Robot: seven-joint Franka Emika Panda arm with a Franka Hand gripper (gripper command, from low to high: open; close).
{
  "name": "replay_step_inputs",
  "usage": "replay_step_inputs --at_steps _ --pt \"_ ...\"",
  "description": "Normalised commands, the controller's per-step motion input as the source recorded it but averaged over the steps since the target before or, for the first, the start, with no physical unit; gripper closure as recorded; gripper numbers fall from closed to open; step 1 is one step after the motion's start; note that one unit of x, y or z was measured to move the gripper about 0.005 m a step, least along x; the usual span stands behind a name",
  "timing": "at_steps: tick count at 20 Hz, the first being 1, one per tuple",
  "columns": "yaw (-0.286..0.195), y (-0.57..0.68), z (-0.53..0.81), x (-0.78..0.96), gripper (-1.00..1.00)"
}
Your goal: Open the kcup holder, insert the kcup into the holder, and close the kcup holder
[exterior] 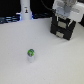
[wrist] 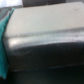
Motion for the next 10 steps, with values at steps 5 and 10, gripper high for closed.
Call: replay_step_inputs --at_steps 5,10 --pt "-0.026 -0.08 0.02 0.28 1.00" --pt "-0.048 -0.18 0.13 0.61 1.00"
